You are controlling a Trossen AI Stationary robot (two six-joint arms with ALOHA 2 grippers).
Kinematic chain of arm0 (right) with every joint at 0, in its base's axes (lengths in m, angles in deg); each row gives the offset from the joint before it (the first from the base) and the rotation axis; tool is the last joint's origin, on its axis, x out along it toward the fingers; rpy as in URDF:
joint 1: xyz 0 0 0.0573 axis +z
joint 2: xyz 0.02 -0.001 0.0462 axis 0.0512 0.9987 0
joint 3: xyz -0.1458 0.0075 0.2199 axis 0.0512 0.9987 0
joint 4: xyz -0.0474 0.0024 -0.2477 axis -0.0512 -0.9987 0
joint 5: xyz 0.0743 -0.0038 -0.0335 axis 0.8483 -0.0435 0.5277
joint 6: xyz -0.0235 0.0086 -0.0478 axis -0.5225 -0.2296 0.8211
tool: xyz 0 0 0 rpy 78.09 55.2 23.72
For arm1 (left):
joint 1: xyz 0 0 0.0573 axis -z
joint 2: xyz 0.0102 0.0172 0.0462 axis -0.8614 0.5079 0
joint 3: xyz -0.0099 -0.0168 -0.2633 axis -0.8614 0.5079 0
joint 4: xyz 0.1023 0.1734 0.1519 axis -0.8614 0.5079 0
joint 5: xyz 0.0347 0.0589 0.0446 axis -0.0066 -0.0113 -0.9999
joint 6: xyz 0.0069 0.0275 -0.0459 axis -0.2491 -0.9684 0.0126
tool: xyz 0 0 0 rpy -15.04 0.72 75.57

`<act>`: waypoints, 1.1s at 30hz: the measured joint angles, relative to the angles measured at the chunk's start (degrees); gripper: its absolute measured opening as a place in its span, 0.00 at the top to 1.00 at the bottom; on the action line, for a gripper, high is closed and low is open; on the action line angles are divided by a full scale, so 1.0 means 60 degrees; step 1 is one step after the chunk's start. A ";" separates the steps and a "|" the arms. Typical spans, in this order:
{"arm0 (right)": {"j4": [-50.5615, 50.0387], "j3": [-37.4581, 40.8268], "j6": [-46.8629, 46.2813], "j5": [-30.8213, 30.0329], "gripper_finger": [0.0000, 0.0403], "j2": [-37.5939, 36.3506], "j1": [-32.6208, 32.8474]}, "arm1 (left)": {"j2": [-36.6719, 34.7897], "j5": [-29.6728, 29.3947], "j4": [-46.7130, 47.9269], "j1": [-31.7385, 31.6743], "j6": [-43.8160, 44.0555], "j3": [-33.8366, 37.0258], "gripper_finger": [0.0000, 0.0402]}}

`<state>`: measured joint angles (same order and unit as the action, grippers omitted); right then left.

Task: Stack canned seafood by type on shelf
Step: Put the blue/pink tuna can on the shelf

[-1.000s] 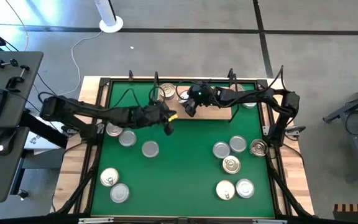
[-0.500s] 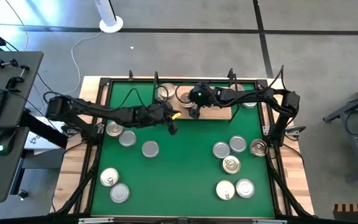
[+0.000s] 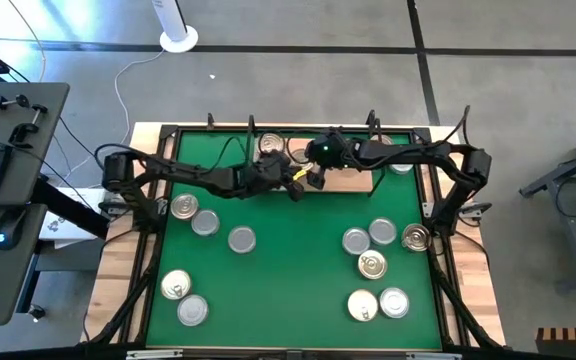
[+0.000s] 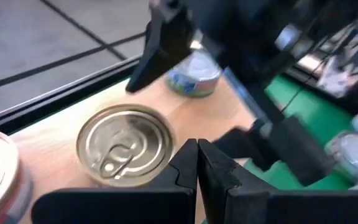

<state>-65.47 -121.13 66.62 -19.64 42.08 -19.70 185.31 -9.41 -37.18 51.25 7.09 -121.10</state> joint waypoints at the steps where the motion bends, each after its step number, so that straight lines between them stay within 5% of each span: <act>1: 0.0031 0.0000 0.0017 0.0038 0.01 -0.0007 0.0000 | 0.0119 0.0017 0.0116 -0.0088 0.0007 -0.0173 1.00; 9: -0.0182 0.0000 0.0208 0.0021 0.01 -0.0109 0.0004 | 0.1168 0.1101 0.0318 -0.0730 0.0248 -0.0784 1.00; 18: -0.1353 0.0000 0.0325 -0.0929 0.01 -0.0995 0.0050 | 0.1099 0.0948 0.0494 -0.0702 0.0088 -0.0787 1.00; 33: -0.1490 0.0000 -0.0611 -0.1014 0.01 -0.1624 0.0663 | -0.1159 -0.0005 0.1756 0.1224 -0.0860 -0.0787 1.00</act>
<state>-74.40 -121.13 62.95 -25.73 32.33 -15.72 178.35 -9.44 -26.65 58.60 1.93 -125.82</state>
